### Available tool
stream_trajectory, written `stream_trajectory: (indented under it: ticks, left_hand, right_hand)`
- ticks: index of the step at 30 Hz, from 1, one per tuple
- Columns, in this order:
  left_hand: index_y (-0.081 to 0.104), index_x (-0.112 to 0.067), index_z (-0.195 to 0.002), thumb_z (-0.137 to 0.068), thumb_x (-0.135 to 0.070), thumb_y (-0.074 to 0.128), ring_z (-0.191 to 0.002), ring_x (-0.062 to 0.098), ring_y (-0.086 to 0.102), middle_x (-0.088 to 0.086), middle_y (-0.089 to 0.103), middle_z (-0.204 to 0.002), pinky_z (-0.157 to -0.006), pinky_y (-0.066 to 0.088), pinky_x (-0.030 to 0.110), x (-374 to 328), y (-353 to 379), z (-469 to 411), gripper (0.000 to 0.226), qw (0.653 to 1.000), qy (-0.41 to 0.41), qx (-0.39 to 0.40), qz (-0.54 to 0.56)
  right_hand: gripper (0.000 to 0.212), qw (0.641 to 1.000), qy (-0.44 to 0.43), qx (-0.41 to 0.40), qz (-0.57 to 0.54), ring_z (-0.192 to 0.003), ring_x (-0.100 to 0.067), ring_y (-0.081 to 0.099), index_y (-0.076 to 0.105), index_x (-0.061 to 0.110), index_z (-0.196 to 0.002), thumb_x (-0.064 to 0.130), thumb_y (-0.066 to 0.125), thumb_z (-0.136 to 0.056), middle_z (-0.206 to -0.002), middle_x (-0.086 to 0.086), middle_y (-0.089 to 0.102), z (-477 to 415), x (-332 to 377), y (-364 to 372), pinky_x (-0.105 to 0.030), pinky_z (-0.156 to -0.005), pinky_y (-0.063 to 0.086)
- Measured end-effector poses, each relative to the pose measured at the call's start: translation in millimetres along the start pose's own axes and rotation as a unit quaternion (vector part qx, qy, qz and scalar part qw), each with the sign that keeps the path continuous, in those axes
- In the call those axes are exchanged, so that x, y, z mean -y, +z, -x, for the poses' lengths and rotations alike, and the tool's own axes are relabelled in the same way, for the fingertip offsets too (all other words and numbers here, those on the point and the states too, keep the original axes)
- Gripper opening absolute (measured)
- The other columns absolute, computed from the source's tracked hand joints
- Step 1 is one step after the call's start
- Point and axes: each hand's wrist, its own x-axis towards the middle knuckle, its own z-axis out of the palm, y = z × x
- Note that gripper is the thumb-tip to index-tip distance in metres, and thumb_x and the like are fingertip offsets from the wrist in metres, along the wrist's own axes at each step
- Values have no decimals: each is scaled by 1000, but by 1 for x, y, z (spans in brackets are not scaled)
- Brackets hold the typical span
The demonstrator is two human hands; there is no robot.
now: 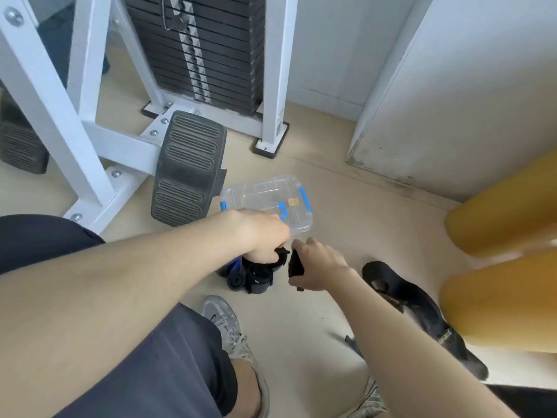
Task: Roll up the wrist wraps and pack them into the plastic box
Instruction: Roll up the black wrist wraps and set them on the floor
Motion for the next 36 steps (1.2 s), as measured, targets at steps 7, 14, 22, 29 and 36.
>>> stream_trajectory:
  ticks: [7, 14, 22, 29, 36]
  left_hand:
    - [70, -12, -128, -105, -23, 55, -88, 31, 61, 9, 61, -121, -65, 42, 34, 10, 4, -18, 29, 1000, 7, -4, 12]
    - [72, -12, -126, -106, -24, 55, -107, 36, 71, 12, 65, -125, -75, 51, 37, 9, -5, -39, 28, 999, 12, 10, -36]
    - [69, -15, -136, -107, -23, 57, -114, 39, 69, 12, 63, -136, -80, 54, 39, -47, -29, -62, 33, 991, 66, -8, -118]
    - [70, -12, -130, -107, -20, 55, -110, 39, 69, 12, 66, -128, -75, 52, 39, -101, -48, -83, 29, 980, 107, -20, -166]
    - [68, -15, -134, -109, -25, 53, -115, 39, 68, 11, 66, -131, -87, 57, 42, -126, -52, -93, 30, 975, 123, 6, -184]
  right_hand:
    - [47, 978, 113, 23, -175, -114, -41, 62, 49, 12, -134, 25, 69, -93, -129, -14, 51, -30, 20, 82, -39, -82, 50]
    - [89, 946, 80, 61, -307, -126, -31, 61, 44, 14, -154, 41, 86, -82, -138, -7, 64, -30, -10, 93, -37, -93, 56]
    - [34, 922, 315, -186, -127, -119, -43, 48, 63, 15, -123, 23, 69, -90, -127, -15, 54, 24, -119, 115, -50, -100, 42]
    - [85, 861, 361, -35, -356, -135, -42, 50, 38, 28, -161, 56, 78, -91, -156, -16, 30, 62, -169, 148, -49, -116, 47]
    - [20, 858, 284, -49, -424, -95, -13, 63, 71, 26, -103, 24, 86, -89, -123, -4, 68, 52, -151, 160, -22, -74, 52]
